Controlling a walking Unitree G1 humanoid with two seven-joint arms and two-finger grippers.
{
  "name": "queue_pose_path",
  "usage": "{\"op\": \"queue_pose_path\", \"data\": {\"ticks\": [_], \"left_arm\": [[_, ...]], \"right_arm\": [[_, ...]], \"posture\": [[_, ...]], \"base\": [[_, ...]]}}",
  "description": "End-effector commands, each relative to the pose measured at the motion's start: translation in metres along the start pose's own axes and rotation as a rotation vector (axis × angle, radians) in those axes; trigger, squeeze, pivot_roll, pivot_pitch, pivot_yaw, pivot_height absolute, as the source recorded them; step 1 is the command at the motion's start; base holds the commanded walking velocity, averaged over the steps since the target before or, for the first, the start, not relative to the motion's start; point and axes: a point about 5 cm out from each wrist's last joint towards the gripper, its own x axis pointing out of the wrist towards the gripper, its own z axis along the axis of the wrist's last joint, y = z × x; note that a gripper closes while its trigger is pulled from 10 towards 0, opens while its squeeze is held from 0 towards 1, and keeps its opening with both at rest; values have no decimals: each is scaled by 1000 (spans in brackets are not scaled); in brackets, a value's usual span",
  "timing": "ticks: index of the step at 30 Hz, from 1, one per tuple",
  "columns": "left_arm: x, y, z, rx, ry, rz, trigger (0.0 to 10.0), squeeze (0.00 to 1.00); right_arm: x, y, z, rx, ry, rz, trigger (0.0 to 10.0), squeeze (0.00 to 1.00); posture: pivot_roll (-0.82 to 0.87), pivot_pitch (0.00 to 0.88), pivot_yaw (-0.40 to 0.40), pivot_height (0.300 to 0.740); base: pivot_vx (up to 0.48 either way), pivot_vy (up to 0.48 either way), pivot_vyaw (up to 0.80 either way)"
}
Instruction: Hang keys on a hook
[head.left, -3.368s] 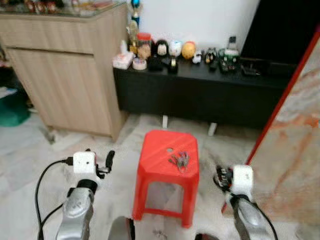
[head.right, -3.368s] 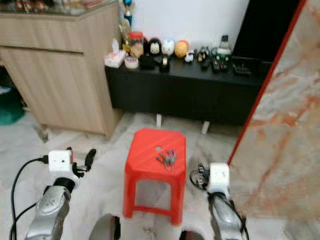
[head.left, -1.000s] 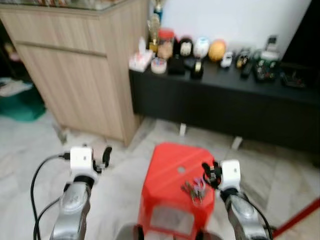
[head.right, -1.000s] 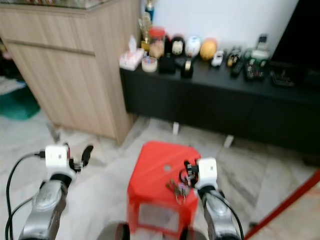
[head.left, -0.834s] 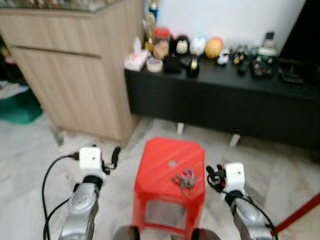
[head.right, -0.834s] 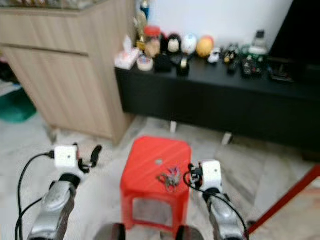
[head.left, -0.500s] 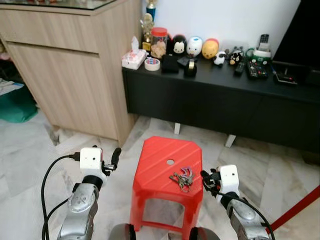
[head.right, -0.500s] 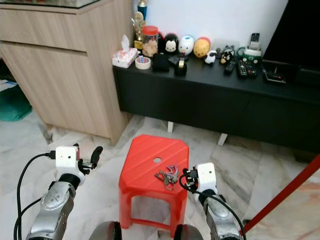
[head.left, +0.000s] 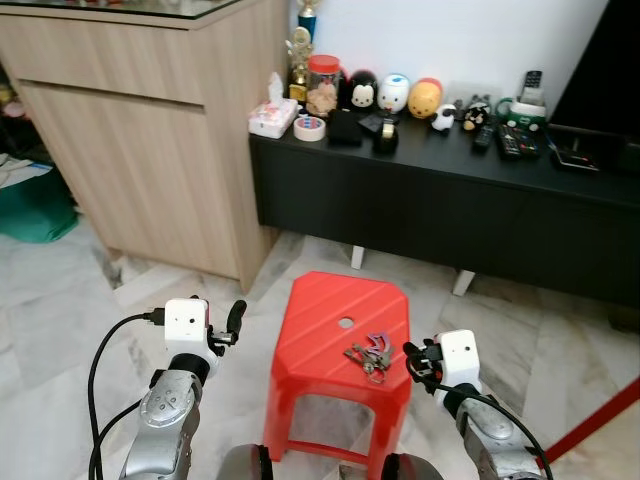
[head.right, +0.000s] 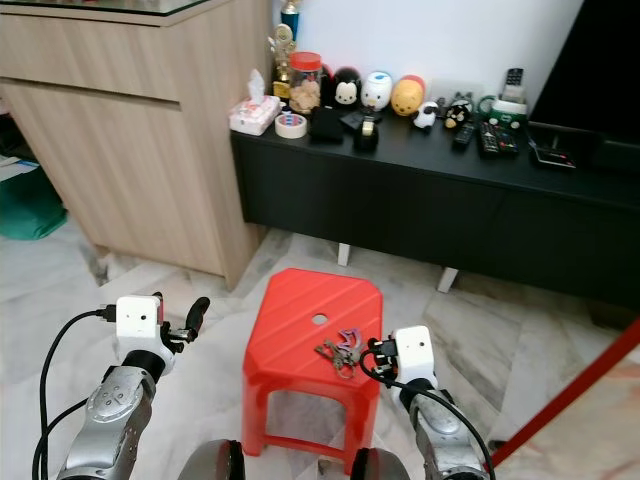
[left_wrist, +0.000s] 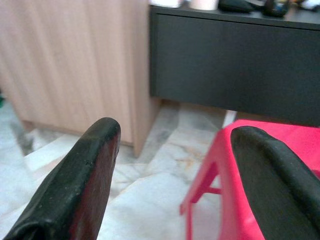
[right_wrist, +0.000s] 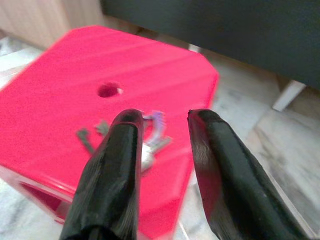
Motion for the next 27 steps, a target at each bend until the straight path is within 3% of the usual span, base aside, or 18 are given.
{"op": "queue_pose_path", "data": {"ticks": [1,6,27], "left_arm": [[-1,2,-1,-7,10,1,10000,0],[0,1,0,-6,7,-6,10000,0],[-1,-2,1,9,7,-41,10000,0]], "right_arm": [[2,4,4,3,-11,9,10000,0],[2,5,4,4,-12,11,10000,0],[3,3,1,35,0,-29,10000,0]], "posture": [[77,0,-57,614],[76,0,-55,614],[79,0,-53,614]], "base": [[0,480,0],[0,480,0],[0,0,0]]}}
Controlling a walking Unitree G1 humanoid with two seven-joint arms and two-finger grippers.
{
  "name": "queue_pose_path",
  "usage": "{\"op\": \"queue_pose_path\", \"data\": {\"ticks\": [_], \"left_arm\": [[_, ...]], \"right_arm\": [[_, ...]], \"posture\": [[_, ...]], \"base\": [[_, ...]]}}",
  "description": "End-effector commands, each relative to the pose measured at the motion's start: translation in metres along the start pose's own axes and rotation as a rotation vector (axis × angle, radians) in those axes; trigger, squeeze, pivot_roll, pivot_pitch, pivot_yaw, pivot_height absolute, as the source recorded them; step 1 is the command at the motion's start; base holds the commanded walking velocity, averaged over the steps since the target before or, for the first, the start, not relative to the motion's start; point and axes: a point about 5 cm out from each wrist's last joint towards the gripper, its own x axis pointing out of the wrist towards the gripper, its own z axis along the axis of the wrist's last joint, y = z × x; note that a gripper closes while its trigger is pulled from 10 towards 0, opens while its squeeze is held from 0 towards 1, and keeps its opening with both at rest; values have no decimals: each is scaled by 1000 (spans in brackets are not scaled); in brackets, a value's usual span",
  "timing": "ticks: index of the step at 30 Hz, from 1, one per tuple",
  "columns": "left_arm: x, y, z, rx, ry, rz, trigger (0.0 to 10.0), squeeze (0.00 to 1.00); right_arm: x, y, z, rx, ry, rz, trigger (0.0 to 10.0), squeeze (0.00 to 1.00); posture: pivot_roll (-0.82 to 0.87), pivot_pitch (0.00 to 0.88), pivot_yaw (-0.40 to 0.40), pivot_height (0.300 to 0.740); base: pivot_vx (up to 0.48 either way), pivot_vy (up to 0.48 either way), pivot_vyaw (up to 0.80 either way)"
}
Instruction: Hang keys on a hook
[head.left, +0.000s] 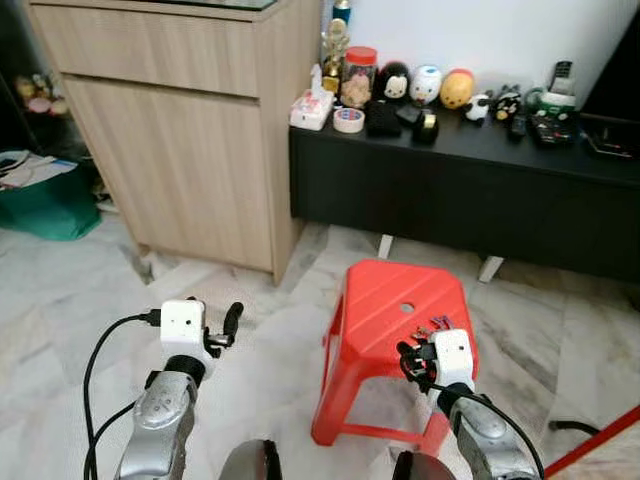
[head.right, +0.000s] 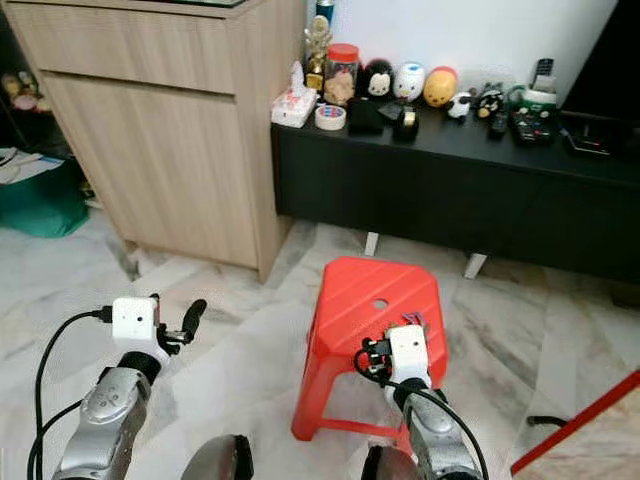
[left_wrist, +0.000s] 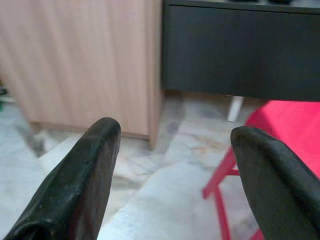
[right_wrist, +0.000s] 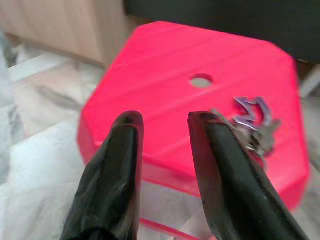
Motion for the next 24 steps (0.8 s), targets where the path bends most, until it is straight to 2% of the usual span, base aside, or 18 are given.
{"op": "queue_pose_path", "data": {"ticks": [1,24], "left_arm": [[0,-1,2,-1,-1,-9,10000,0],[1,-2,4,-3,-9,-17,10000,0]], "right_arm": [[0,-4,-1,23,7,-28,10000,0],[1,-2,-2,32,15,-5,10000,0]], "posture": [[79,0,-53,614],[80,0,-51,614]], "base": [[0,0,0],[0,0,0]]}}
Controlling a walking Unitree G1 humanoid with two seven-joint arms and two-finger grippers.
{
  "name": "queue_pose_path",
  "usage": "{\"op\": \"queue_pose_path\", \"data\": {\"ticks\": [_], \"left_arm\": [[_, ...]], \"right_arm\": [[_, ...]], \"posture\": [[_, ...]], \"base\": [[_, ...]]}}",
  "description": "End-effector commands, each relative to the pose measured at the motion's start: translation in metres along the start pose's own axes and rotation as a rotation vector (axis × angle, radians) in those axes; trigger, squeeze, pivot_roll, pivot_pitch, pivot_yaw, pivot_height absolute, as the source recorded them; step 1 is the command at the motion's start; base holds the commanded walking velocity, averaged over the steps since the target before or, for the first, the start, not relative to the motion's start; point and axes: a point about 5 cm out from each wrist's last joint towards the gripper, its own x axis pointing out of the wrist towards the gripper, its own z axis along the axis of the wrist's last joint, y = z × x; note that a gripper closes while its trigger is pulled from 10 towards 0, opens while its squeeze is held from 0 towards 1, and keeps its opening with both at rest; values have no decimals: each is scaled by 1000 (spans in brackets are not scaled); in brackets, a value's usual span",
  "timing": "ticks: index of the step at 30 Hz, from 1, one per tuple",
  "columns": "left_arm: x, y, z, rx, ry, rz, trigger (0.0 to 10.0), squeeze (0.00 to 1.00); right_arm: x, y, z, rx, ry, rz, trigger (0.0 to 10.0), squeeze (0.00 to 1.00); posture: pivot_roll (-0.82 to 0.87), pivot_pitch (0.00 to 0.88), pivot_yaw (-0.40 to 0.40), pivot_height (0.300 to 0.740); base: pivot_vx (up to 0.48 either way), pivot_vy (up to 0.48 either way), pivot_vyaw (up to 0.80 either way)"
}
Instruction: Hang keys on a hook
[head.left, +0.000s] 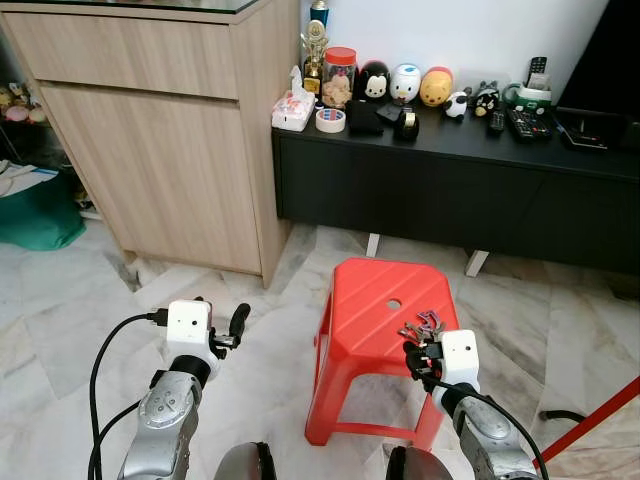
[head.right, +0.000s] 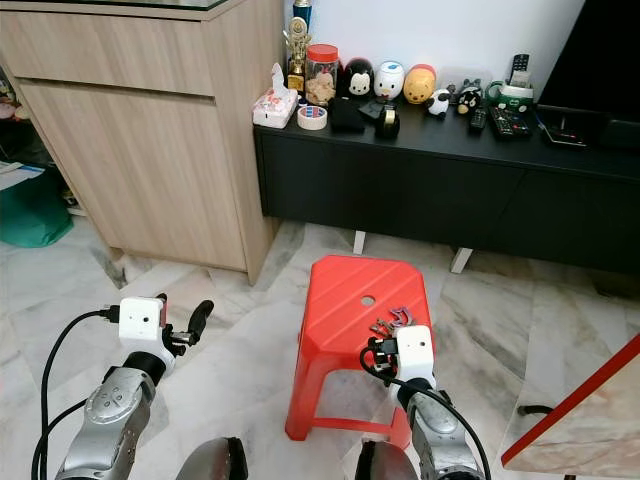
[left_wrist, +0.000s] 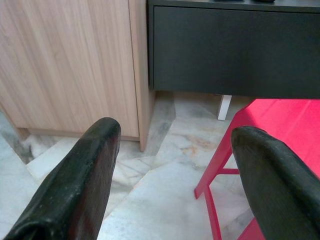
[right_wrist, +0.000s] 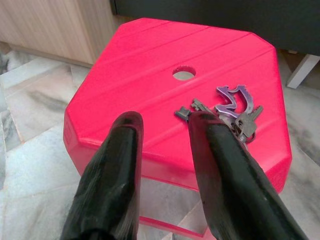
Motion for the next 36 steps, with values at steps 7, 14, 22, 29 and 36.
{"op": "queue_pose_path", "data": {"ticks": [7,14,22,29,36], "left_arm": [[1,-2,4,-2,-12,-13,10000,0],[2,-2,5,-1,-14,-14,10000,0],[2,-3,5,1,-15,-16,10000,0],[2,-3,5,1,-16,-18,10000,0],[2,-3,6,6,-18,-23,10000,0]], "right_arm": [[1,0,0,8,13,4,10000,0],[1,0,-1,9,14,6,10000,0],[1,0,-2,11,19,10,10000,0],[1,1,-2,11,19,13,10000,0],[1,2,-2,12,20,18,10000,0]], "posture": [[79,0,-52,614],[79,0,-51,614],[79,0,-52,614],[79,0,-52,614],[78,0,-51,614]], "base": [[106,0,0],[257,0,0],[261,0,0],[265,0,0],[266,0,0]]}}
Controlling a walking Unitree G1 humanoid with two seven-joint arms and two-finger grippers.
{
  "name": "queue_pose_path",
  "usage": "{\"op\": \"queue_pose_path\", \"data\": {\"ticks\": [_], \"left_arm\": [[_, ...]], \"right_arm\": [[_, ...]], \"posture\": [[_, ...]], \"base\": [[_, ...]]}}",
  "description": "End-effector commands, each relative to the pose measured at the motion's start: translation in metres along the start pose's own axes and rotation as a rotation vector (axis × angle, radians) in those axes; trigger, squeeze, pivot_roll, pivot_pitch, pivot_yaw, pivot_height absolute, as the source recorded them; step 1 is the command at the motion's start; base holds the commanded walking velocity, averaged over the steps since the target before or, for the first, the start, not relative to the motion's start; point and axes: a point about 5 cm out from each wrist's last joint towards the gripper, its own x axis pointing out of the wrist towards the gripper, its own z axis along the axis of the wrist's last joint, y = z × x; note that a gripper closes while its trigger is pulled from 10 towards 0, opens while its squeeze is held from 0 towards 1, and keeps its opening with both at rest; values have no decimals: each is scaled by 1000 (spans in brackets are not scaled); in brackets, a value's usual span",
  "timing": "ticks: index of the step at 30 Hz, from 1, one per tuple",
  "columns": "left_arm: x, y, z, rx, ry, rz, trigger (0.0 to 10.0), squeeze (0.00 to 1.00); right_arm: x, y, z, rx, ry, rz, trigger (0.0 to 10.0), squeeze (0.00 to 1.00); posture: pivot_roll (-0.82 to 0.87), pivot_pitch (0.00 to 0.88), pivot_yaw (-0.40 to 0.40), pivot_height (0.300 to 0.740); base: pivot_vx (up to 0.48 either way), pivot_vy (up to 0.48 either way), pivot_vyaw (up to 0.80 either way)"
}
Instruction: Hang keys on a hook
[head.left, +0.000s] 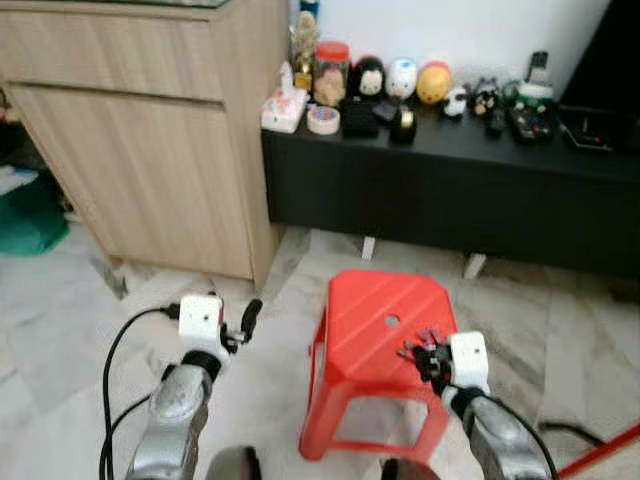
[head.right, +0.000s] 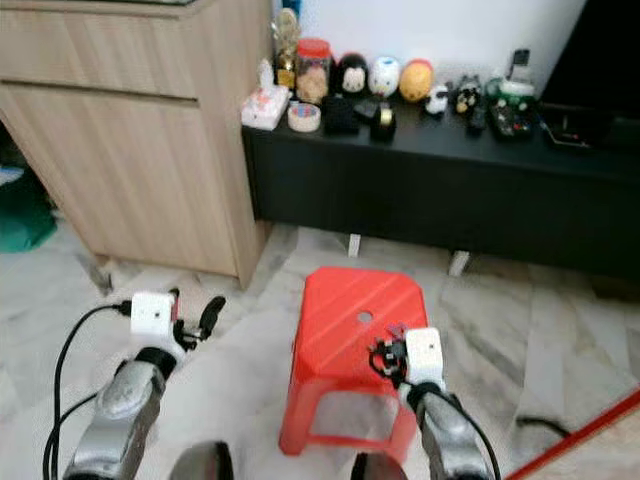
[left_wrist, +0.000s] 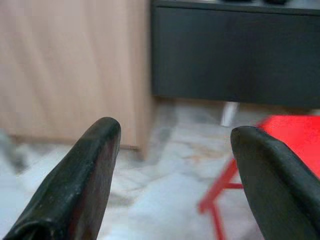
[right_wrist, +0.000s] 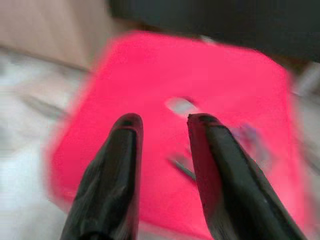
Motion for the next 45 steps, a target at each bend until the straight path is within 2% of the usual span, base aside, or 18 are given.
{"op": "queue_pose_path", "data": {"ticks": [1,11,41,44,45], "left_arm": [[3,-9,5,-10,-17,-29,10000,0],[3,-10,5,-10,-20,-34,10000,0],[3,-14,4,-19,-13,-53,10000,0],[3,-15,3,-21,-9,-61,10000,0],[3,-15,3,-21,-7,-64,10000,0]], "right_arm": [[-4,-11,-2,-8,15,-26,10000,0],[-4,-10,-3,-8,19,-22,10000,0],[-3,-8,-3,-15,23,-26,10000,0],[0,-11,-5,-38,72,-75,10000,0],[0,-16,-8,-41,127,-134,10000,0]], "posture": [[78,0,-51,614],[79,0,-50,614],[78,0,-52,614],[77,0,-49,614],[76,0,-48,614]], "base": [[266,0,0],[270,0,0],[0,0,0],[0,0,0],[0,0,0]]}}
